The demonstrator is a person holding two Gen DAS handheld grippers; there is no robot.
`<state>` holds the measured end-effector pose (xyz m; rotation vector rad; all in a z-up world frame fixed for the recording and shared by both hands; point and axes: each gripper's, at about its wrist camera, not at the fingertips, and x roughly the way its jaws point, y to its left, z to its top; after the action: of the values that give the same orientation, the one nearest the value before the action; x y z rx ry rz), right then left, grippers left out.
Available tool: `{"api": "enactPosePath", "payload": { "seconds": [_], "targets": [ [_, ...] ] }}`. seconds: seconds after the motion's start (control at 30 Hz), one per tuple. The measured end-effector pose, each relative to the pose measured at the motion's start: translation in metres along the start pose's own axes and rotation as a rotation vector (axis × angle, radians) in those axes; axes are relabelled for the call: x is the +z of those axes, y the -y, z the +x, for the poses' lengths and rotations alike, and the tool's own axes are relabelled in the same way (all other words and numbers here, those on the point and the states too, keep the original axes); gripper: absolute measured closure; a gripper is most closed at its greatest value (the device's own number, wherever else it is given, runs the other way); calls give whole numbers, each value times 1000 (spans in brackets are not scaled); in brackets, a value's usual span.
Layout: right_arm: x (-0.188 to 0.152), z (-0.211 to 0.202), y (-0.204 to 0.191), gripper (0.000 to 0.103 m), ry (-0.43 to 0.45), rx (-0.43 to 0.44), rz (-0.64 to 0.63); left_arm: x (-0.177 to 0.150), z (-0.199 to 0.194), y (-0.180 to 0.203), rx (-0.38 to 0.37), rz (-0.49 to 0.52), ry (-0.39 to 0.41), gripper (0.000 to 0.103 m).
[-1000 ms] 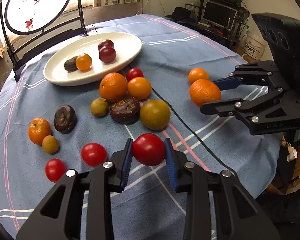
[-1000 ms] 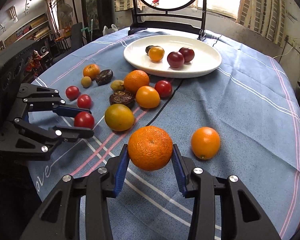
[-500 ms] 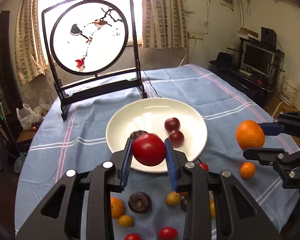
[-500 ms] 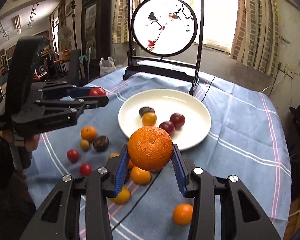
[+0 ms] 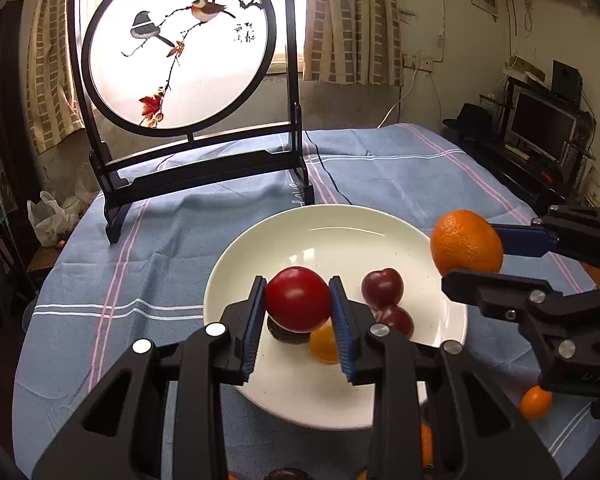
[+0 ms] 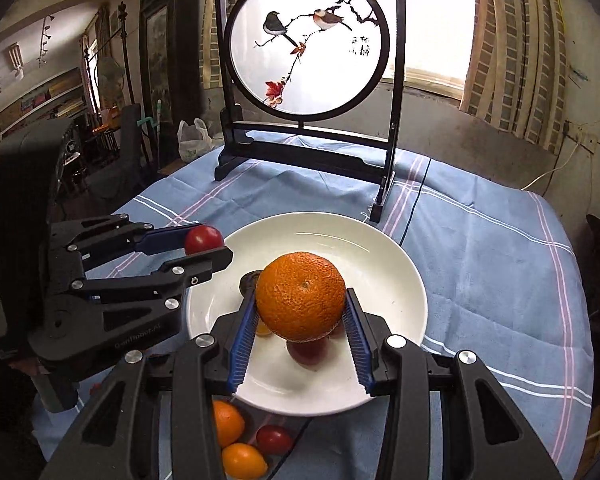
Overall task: Organize fruits
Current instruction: 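Place the tomato on the plate with the left tool while the right tool places the orange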
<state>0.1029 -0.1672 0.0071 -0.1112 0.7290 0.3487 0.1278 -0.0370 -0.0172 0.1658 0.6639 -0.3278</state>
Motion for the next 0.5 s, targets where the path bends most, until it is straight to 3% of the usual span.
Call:
{"api": "enactPosePath", "payload": {
  "seconds": [0.5],
  "targets": [
    [14,52,8,60,-75,-8,14,-5,36,-12,24,-13,-52,72]
  ]
}}
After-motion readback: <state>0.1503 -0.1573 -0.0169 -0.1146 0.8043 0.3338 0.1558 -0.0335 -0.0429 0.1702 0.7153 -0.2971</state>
